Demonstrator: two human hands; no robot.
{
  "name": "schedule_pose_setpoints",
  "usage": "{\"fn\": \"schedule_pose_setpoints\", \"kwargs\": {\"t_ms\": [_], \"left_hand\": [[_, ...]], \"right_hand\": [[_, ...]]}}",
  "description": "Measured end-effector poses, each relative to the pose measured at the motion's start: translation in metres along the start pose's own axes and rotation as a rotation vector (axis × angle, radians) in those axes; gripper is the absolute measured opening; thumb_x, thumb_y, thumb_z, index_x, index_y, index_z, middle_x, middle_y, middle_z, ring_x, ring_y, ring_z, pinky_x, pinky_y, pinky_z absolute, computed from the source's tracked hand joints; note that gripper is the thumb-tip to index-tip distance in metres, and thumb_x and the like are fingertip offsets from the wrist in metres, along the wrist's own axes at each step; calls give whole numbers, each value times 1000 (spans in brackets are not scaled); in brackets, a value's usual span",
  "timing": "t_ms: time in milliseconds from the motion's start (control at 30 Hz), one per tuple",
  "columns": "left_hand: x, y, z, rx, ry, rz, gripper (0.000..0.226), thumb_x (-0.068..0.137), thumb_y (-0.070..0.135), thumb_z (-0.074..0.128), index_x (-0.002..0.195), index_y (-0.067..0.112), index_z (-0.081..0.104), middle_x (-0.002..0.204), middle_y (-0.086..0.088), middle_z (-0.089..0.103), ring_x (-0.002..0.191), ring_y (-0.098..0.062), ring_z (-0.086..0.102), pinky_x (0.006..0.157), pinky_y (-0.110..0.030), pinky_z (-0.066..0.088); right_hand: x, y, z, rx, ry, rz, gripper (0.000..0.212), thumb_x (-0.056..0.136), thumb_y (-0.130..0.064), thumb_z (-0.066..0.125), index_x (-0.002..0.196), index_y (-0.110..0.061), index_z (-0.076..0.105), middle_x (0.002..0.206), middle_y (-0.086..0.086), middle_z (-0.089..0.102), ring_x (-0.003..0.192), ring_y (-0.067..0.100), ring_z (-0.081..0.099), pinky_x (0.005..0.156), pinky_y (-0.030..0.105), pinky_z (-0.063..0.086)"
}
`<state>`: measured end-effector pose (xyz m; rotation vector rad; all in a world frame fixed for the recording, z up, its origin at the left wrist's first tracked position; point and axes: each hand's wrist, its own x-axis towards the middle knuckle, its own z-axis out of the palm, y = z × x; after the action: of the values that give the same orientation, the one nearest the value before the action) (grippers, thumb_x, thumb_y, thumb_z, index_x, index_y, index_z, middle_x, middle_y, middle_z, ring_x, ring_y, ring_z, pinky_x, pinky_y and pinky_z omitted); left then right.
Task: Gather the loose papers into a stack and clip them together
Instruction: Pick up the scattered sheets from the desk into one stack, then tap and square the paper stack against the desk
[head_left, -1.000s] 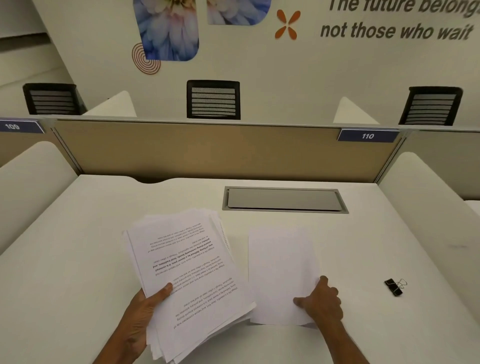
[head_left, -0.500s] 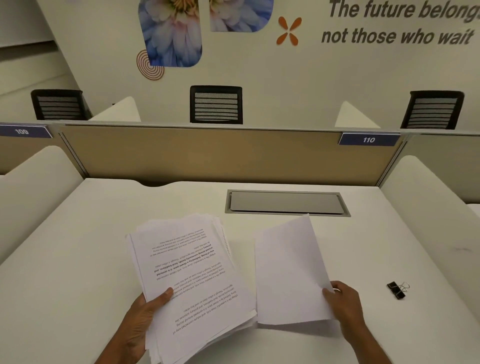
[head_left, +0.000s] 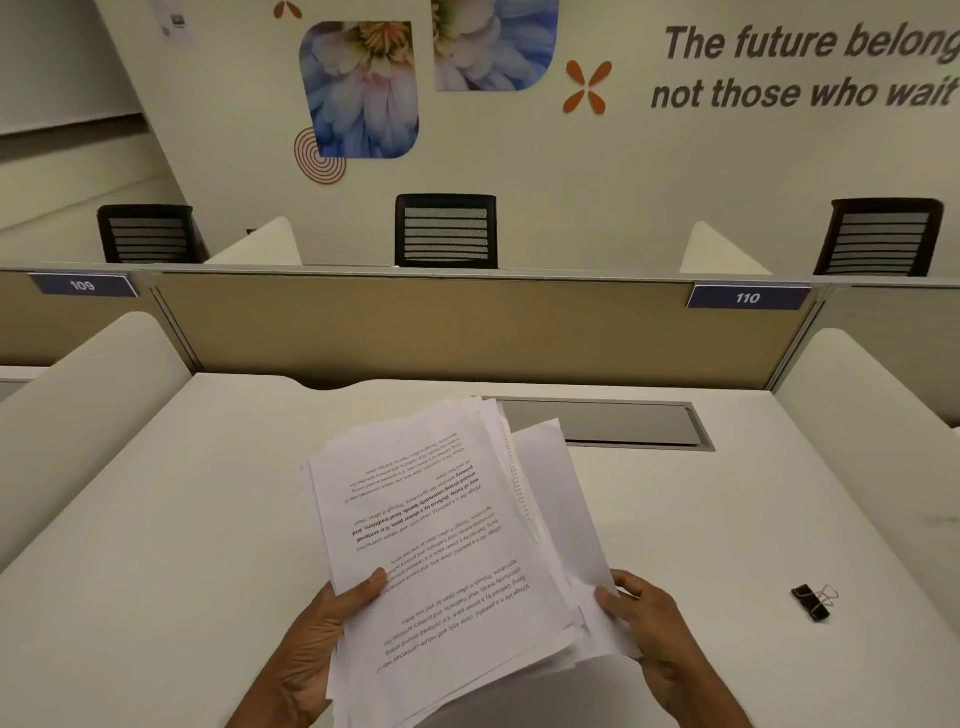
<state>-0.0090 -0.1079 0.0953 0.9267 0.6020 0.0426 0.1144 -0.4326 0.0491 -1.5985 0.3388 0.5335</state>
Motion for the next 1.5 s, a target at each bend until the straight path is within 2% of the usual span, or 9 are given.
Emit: {"fn": "schedule_pose_setpoints", "kwargs": {"t_ms": [100, 233, 400, 533, 600, 667, 833, 1167, 1500], "left_hand": [[2, -2, -3, -36, 22, 5, 44, 89, 1, 65, 132, 11, 65, 127, -18, 73, 118, -41, 68, 109, -59, 45], [5, -2, -3, 20, 60, 49, 39, 86, 3, 71, 125, 9, 68, 115, -15, 78, 113, -38, 68, 114, -56, 40], [17, -7, -8, 28, 85, 50, 101, 42, 31, 103, 133, 8, 64, 126, -17, 73, 122, -41, 65, 115, -60, 39], [13, -7, 6, 40, 54, 63, 71, 68, 16, 90, 134, 10, 64, 130, -18, 71, 123, -43, 64, 114, -62, 38], [11, -7, 12, 49, 25, 56, 50, 82, 10, 76, 131, 9, 66, 125, -18, 74, 119, -42, 66, 113, -60, 41], [12, -6, 17, 74, 6, 26, 40, 89, 8, 69, 129, 8, 67, 122, -19, 75, 117, -43, 68, 112, -59, 43], [7, 7, 30, 234, -52, 35, 37, 91, 13, 68, 128, 8, 66, 120, -18, 76, 111, -41, 71, 105, -57, 50], [7, 10, 54, 449, -62, 232, 43, 88, 13, 75, 128, 20, 63, 118, -6, 78, 104, -29, 76, 89, -49, 62], [7, -5, 40, 486, -41, 188, 42, 79, 8, 82, 119, 15, 72, 111, -5, 81, 101, -26, 77, 89, -42, 62]], "right_hand": [[-3, -7, 5, 72, -59, 17, 18, 92, -10, 72, 109, -14, 76, 108, 10, 80, 99, 37, 72, 76, 38, 56], [-9, -12, 15, 102, -147, 42, 21, 91, -8, 71, 112, -10, 74, 106, 14, 80, 88, 32, 70, 70, 32, 54], [-18, -15, 27, 88, -260, 60, 28, 82, -14, 80, 110, -13, 78, 108, 17, 80, 90, 28, 72, 71, 30, 50], [-24, -18, 31, 38, -303, 52, 27, 93, -3, 58, 105, -14, 80, 106, 19, 80, 82, 28, 71, 55, 24, 49], [-25, -19, 31, 25, -316, 31, 32, 95, 1, 54, 110, -12, 79, 107, 14, 81, 97, 34, 76, 72, 40, 63], [-23, -20, 27, 6, -328, 3, 26, 96, -7, 60, 116, -10, 77, 110, 13, 80, 108, 35, 74, 98, 50, 56], [-18, -41, 8, 87, -381, 45, 45, 103, -46, 50, 119, -12, 73, 118, 18, 77, 98, 31, 74, 88, 43, 58], [-12, -57, 24, 35, -288, -198, 31, 87, -2, 75, 118, -8, 74, 113, 11, 80, 104, 33, 76, 96, 55, 59], [-21, -34, 41, -7, -188, -244, 28, 87, 2, 72, 112, -11, 74, 104, 5, 82, 101, 29, 76, 80, 35, 63]]}}
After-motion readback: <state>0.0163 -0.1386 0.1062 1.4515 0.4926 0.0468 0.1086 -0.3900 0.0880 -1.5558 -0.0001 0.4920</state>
